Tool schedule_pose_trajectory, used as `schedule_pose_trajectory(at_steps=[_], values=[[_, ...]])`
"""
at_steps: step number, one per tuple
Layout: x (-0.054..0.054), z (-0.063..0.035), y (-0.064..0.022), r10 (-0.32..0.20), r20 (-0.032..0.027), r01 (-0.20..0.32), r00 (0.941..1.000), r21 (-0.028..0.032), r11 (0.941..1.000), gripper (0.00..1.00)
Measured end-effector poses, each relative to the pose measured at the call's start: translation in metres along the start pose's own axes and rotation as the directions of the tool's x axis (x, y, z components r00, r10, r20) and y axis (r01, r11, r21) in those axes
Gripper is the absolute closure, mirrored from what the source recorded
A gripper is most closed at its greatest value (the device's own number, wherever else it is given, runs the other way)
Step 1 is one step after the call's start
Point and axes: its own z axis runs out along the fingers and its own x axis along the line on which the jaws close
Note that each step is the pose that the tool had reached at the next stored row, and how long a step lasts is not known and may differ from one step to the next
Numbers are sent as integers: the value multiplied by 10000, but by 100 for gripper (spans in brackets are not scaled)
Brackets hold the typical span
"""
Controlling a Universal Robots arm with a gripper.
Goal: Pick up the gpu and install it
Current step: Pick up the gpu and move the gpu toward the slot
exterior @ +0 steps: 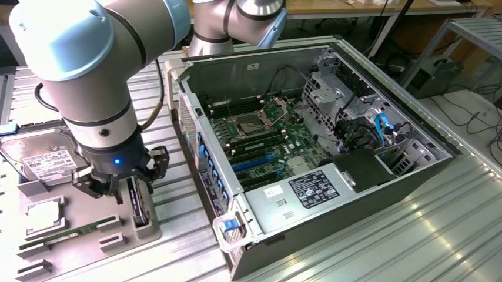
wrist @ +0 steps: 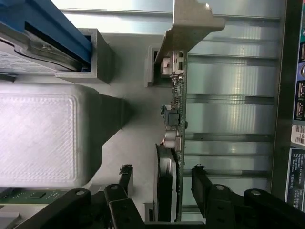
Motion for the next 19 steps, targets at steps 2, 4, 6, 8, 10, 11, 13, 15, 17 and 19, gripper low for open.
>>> schedule_pose_trajectory(at_steps=[2, 4, 6, 8, 10, 11, 13, 15, 17, 19], values=[[0, 10, 12, 183, 1, -183, 9998, 2, 9998, 45], [0, 14, 19, 303, -1, -303, 9995, 6, 9995, 45], [0, 15, 19, 365, -3, -365, 9993, 9, 9993, 45], [0, 18, 24, 415, 0, -415, 9991, 7, 9991, 45], [0, 18, 24, 428, -1, -428, 9991, 8, 9991, 46], [0, 18, 23, 430, -2, -430, 9991, 9, 9991, 46], [0, 18, 22, 295, 0, -295, 9996, 6, 9996, 54], [0, 18, 22, 121, 0, -121, 9999, 2, 9999, 54], [0, 18, 22, 58, 1, -58, 10000, 1, 10000, 54], [0, 18, 22, 58, 1, -58, 10000, 1, 10000, 54]])
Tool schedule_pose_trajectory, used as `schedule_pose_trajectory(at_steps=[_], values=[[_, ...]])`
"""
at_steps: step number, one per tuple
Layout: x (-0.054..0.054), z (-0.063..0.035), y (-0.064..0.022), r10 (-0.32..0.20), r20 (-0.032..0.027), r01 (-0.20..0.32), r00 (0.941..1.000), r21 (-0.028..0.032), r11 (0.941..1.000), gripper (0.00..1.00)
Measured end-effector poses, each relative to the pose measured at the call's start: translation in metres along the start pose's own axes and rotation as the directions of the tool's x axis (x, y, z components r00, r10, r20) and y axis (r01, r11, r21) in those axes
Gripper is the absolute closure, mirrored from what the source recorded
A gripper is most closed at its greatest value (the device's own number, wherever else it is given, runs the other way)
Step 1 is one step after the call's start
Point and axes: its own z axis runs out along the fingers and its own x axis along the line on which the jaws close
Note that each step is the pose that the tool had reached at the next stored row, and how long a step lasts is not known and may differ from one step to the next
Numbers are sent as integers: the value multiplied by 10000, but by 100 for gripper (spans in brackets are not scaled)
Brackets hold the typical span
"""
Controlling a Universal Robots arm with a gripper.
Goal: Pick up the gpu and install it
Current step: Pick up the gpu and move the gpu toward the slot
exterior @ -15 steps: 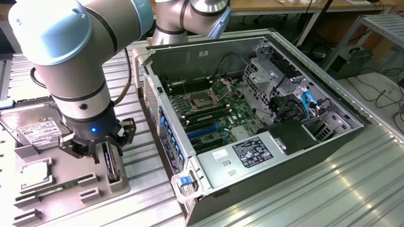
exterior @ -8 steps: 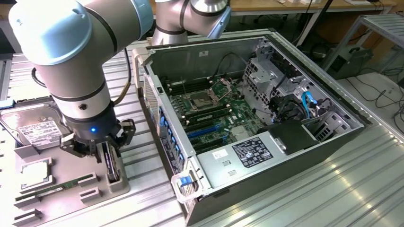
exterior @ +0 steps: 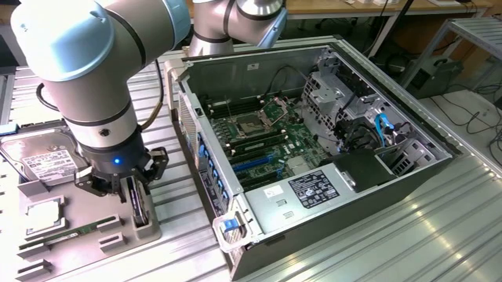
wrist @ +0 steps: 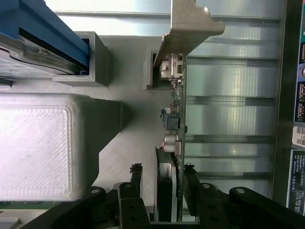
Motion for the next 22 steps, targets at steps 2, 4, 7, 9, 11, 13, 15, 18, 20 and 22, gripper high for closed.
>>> schedule_pose_trajectory(at_steps=[2, 4, 7, 9, 11, 13, 15, 18, 20, 22], values=[[0, 0, 0, 0, 0, 0, 10000, 0, 10000, 55], [-1, 0, 1, 2, 1, -2, 10000, 0, 10000, 62], [-10, 1, 0, 1, 0, -1, 10000, -1, 10000, 69], [-17, 2, 0, 0, 0, 0, 10000, -1, 10000, 70], [-23, 2, 0, 1, 0, -1, 10000, 0, 10000, 72], [-25, 3, 0, 1, 0, -1, 10000, 0, 10000, 72], [-26, 3, 0, 0, 0, 0, 10000, 0, 10000, 72], [-26, 3, 0, 2, 0, -2, 10000, 0, 10000, 72], [-26, 3, 0, 2, 0, -2, 10000, 0, 10000, 72], [-27, 3, 0, 3, 0, -3, 10000, 0, 10000, 72]])
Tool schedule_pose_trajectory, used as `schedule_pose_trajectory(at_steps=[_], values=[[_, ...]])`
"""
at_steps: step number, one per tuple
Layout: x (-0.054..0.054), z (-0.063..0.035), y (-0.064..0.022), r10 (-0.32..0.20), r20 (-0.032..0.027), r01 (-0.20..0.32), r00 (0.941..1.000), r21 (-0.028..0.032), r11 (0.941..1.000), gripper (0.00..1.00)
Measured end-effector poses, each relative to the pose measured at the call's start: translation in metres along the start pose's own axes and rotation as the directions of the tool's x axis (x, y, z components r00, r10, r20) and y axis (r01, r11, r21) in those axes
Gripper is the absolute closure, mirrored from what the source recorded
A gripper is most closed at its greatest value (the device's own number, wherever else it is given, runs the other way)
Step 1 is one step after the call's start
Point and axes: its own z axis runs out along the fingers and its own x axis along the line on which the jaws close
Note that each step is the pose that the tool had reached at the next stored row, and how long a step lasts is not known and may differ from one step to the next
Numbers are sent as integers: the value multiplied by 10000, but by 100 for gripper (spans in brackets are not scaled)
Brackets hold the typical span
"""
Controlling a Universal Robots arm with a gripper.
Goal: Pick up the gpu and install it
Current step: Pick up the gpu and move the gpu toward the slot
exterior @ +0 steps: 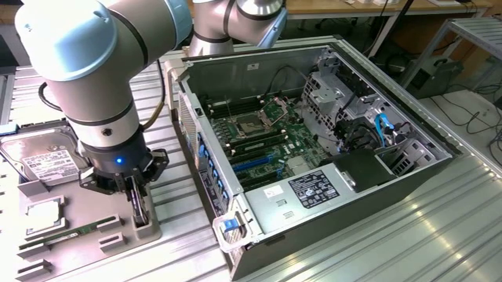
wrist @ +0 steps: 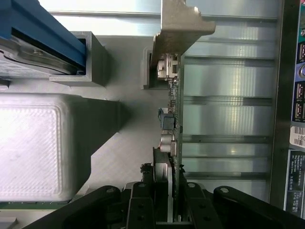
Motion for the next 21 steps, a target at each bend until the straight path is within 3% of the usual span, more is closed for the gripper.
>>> schedule_pose_trajectory(at_steps=[13, 21], values=[[-3, -157, 0, 1, -2, -1, 10000, -14, 10000, 72], [-7, -317, 3, -1, -3, 1, 10000, -15, 10000, 72]])
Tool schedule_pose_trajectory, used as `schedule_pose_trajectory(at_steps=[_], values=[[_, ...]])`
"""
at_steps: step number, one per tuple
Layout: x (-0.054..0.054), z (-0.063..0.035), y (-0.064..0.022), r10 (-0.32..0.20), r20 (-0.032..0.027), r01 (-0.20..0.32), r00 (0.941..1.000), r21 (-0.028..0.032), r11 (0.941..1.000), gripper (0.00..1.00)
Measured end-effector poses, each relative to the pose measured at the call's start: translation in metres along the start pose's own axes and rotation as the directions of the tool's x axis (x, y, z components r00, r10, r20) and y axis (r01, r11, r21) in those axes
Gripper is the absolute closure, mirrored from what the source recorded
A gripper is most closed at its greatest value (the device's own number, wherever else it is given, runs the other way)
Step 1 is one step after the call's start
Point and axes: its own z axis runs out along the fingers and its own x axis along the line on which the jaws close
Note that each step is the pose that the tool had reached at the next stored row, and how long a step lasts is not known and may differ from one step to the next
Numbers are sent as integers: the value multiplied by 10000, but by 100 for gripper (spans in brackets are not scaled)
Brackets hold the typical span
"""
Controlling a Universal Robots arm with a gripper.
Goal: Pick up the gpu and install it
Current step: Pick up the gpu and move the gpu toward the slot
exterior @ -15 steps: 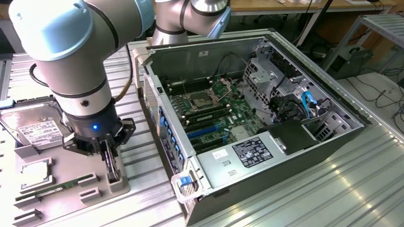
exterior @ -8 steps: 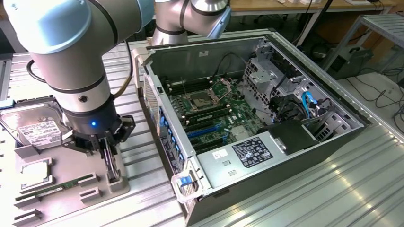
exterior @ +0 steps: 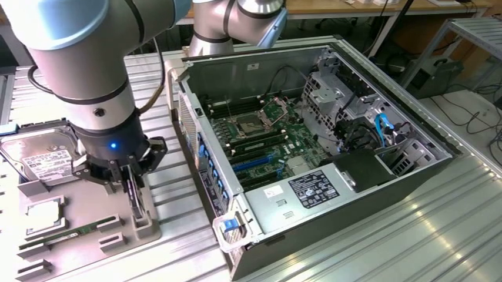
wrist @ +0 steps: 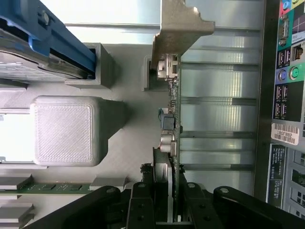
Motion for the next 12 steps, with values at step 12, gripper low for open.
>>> schedule_pose_trajectory(at_steps=[12], values=[[-6, -309, 6, 2, 1, -2, 10000, -2, 10000, 72]])
